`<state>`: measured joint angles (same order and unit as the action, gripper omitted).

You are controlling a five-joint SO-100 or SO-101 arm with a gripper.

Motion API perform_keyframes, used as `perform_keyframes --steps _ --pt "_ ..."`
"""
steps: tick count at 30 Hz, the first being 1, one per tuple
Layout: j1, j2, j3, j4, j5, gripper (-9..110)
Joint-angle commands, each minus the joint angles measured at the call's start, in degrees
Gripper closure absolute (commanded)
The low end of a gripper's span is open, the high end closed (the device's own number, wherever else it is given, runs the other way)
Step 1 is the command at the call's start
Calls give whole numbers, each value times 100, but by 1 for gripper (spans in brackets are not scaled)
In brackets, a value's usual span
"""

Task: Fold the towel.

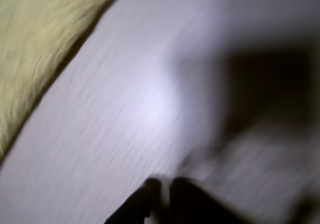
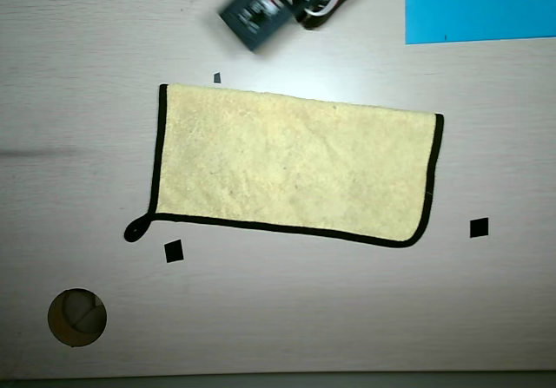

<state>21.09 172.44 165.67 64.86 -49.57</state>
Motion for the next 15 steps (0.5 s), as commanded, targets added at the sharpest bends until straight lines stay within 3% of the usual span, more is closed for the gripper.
perform_keyframes --steps 1,9,15 --pt "756 -1617 -1433 -255 1459 94" --pt "1310 -4562 -3217 -896 3173 88" --pt "1345 -5651 -4017 -1784 4764 87"
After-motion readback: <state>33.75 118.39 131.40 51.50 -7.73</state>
